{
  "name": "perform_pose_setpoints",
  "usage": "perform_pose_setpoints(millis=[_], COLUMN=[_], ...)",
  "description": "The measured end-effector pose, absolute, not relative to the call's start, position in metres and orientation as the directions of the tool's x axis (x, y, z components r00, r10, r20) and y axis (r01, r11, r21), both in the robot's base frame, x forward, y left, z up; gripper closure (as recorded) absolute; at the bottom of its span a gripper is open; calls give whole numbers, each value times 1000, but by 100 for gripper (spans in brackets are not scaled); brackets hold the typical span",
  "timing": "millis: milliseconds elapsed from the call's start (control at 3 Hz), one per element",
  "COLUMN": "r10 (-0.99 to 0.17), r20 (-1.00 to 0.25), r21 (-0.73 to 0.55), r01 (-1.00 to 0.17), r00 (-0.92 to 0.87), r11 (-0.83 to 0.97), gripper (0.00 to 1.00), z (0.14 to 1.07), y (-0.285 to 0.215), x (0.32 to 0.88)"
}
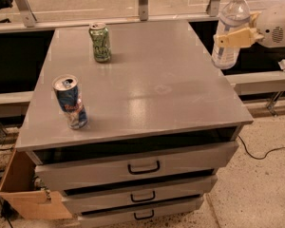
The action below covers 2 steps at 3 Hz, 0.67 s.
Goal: Move blue plastic bottle near green can
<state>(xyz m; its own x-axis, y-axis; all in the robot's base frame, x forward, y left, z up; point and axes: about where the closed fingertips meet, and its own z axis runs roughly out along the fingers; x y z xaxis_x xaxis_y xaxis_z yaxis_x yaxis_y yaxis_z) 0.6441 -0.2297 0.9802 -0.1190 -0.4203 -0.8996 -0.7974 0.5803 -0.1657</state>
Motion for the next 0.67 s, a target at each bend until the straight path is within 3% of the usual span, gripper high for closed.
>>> perform_pose_setpoints(millis=[667], r10=[-410], r20=[-906], r21=[-165], r01=[-808], r00=[-102], r11=[566], gripper=[100], z=[978], y=[-214], x=[650])
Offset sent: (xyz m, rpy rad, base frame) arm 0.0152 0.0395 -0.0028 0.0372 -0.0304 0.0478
